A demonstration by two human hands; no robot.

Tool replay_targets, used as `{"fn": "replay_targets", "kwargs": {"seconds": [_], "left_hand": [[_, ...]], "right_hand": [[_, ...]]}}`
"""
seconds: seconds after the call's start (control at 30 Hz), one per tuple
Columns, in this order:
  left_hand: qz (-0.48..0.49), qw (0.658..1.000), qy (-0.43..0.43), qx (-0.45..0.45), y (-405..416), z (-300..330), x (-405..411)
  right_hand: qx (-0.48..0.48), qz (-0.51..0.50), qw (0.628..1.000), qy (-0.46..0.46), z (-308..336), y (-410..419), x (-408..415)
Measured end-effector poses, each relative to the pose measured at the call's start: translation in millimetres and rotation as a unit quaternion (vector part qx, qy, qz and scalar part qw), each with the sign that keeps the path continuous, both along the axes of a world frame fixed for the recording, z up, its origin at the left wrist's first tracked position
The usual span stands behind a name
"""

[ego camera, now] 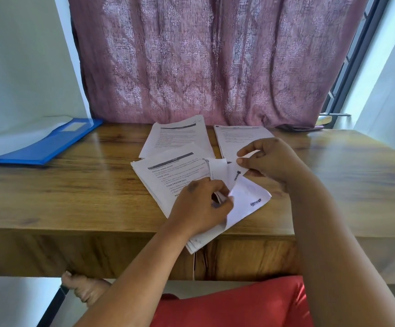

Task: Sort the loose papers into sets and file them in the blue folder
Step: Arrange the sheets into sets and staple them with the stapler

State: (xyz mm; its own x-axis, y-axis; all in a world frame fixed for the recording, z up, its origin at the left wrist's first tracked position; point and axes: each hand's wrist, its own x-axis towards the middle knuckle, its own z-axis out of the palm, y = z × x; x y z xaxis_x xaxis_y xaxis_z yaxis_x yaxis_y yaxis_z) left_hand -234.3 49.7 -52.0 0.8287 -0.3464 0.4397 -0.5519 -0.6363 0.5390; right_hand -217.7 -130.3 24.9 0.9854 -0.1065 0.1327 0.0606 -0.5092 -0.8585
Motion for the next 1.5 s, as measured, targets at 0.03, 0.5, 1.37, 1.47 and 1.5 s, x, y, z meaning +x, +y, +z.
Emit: {"fn": "replay_targets", "kwargs": {"seconds": [0.03, 0.5, 1.37, 1.47, 1.5], "left_hand": [[-0.002, 1.0, -0.002, -0.015, 1, 0, 1], [-0.012, 1.0, -0.015, -0.004, 0, 4, -1], [-0.016, 0.997, -0.051, -0.055, 3, -3, 3], [-0.061, 0.995, -0.017, -0.076, 5, 1, -1], [-0.073, 0.992, -0.011, -0.098, 5, 3, -2]], "right_hand": [[0.012, -0.003, 1.0, 0.0, -1, -1, 0], [-0.307, -0.072, 0.948, 0.046, -10, -17, -6], [0.013, -0.057, 0.998, 0.012, -15, -18, 4], [0.104, -0.073, 0.987, 0.095, -15, -17, 6], [0.118, -0.075, 0.981, 0.135, -18, -18, 5]]}}
